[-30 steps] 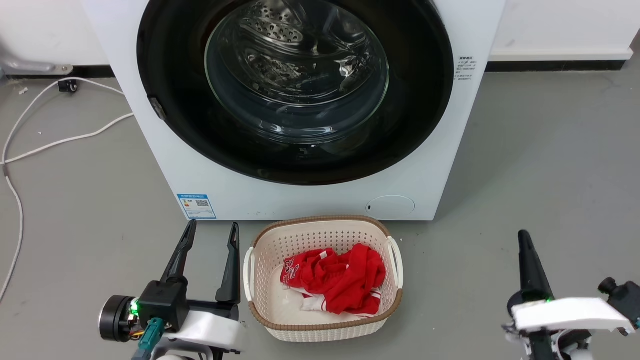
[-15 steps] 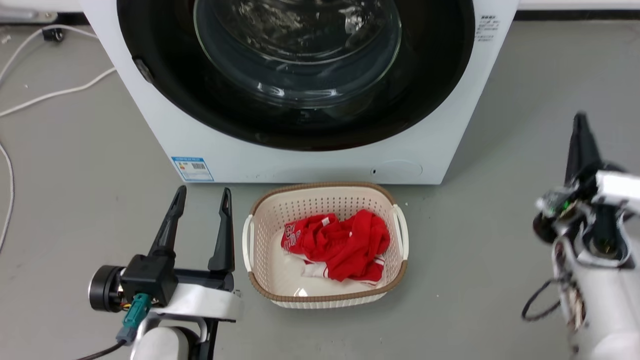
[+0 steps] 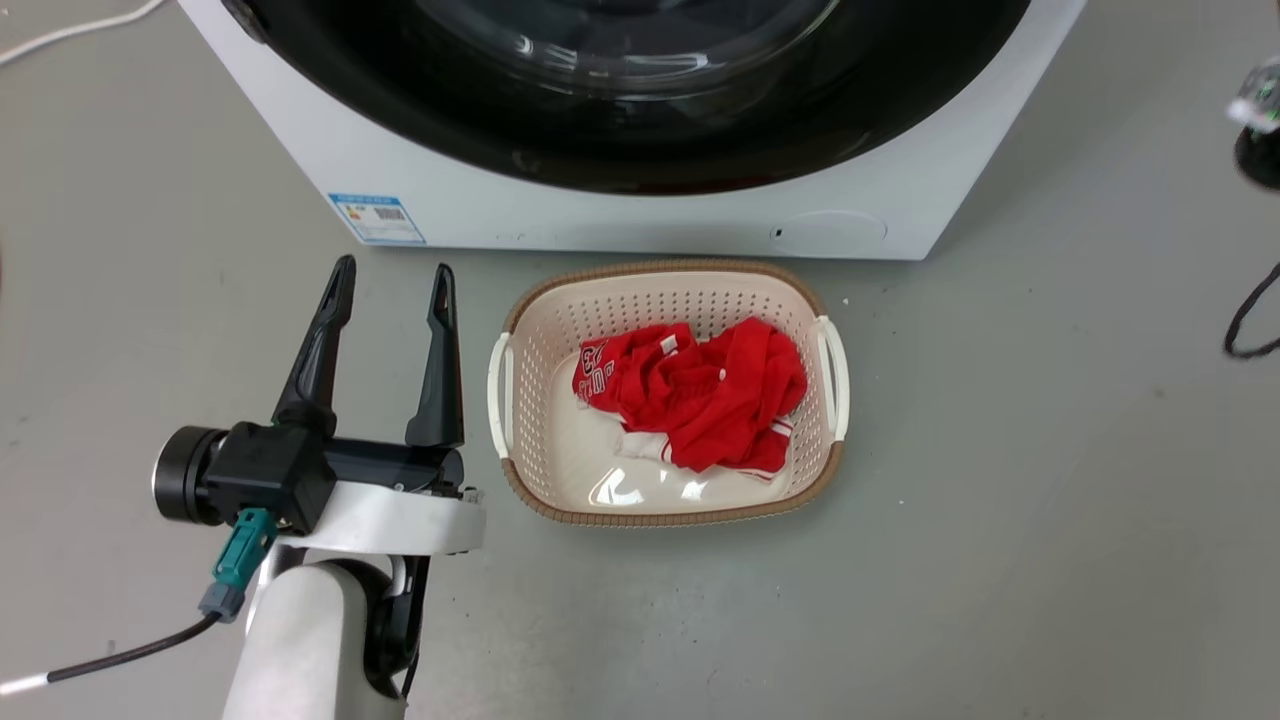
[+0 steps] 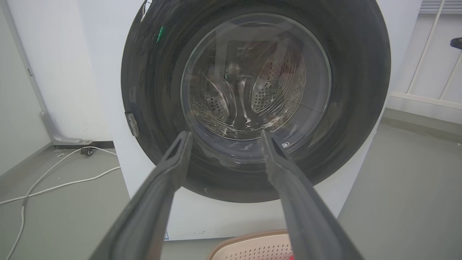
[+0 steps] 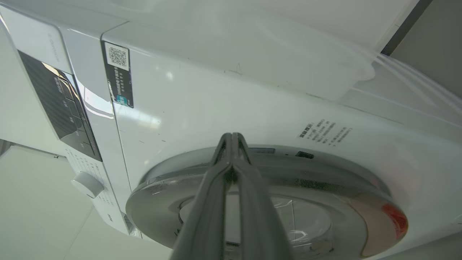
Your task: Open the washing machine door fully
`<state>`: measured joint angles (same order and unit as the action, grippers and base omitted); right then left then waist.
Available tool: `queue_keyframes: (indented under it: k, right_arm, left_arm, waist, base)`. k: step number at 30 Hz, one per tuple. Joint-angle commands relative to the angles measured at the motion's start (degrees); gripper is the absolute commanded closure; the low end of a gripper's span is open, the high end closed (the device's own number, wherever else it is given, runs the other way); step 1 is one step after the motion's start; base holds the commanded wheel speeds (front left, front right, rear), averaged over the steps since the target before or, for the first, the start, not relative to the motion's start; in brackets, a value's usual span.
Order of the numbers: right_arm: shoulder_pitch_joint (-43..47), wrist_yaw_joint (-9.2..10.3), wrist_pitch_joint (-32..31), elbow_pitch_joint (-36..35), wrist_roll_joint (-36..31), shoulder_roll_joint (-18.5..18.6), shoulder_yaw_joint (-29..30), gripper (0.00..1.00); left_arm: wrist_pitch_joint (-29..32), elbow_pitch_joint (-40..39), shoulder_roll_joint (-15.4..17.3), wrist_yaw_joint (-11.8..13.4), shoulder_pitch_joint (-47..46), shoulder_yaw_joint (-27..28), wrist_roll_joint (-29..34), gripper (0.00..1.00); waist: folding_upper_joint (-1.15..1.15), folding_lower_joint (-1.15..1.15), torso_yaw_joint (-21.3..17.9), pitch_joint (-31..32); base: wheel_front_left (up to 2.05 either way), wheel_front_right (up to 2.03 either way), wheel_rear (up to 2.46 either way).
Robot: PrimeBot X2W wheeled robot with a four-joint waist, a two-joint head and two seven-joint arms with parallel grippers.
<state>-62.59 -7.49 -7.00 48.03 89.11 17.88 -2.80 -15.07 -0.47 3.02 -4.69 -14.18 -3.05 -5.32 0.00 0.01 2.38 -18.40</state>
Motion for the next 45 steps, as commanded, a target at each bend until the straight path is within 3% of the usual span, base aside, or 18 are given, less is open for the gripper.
queue_keyframes:
  k: [1, 8, 24, 33, 45]
  right_arm:
    - [-3.07, 0.0, -2.04, 1.81, -0.65, 0.87, -0.93, 1.0]
    - [-13.44, 0.0, -11.35, 9.49, -3.41, 2.12, -5.33, 1.0]
    - [-24.74, 0.0, -17.81, 19.7, -8.42, 0.26, -9.91, 1.0]
    - [-22.25, -0.07, -27.4, 17.14, -6.15, -1.26, -9.87, 1.0]
    - [-12.01, 0.0, -38.44, 10.07, -3.39, -1.17, -10.36, 1.0]
  left_arm:
    - [-0.13, -0.14, -0.08, -0.4, -1.08, -0.23, -0.24, 0.0]
    - [-0.14, -0.92, -0.14, -0.31, -2.65, -1.13, -0.51, 0.0]
    - [-0.14, -2.52, -0.16, 0.55, -4.96, -2.86, -1.17, 0.0]
    - [-0.13, -1.55, -0.14, 1.13, -4.48, -3.59, -2.19, 0.0]
    - [-0.14, 0.19, -0.15, 1.29, -2.53, -3.02, -1.26, 0.0]
  waist:
    - [0.0, -0.01, 0.86, -1.64]
    - [0.0, -0.01, 1.9, -4.52]
    - [0.0, -0.01, 3.09, -9.27]
    - [0.0, -0.01, 3.34, -8.29]
    - [0.0, -0.01, 2.35, -2.88]
  base:
    - [0.0, 0.0, 0.0]
    - [0.0, 0.0, 0.0]
    - [0.0, 0.0, 0.0]
    - [0.0, 0.0, 0.0]
    - [0.0, 0.0, 0.0]
